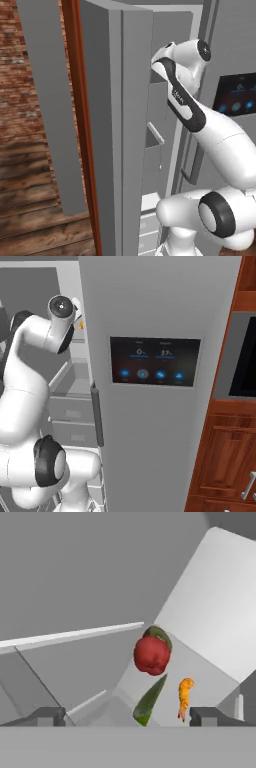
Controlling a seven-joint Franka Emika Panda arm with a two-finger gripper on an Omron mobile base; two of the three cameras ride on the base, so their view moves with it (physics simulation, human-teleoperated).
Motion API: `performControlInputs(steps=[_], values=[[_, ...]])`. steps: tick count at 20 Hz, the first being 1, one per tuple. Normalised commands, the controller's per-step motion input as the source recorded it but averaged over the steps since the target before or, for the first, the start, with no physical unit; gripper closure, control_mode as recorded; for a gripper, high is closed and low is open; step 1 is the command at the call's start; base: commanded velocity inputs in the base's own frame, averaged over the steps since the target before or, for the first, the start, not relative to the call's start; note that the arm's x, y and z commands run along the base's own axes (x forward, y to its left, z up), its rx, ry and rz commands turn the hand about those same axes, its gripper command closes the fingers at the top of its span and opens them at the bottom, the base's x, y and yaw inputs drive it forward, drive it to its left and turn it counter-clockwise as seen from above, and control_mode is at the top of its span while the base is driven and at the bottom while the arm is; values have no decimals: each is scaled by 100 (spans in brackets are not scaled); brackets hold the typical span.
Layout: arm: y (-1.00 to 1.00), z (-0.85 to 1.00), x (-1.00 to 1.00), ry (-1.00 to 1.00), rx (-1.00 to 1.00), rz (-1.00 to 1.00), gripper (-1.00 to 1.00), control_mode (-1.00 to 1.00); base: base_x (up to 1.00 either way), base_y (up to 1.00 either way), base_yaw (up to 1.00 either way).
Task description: Take the shrimp and bell pepper from the second highest rack and move them to the highest rack where the kiwi and lemon wedge are located, to maximize freezer space. Close the freezer door after rearranging.
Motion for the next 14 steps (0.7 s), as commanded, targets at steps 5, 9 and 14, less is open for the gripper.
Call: performControlInputs(steps=[5,9,14], values=[[-17,30,-100,-6,3,-4,-100,-100,0,0,0],[-21,46,-99,3,8,-26,-100,-100,0,0,0],[-33,27,-88,14,9,-33,-100,-100,0,0,0]])
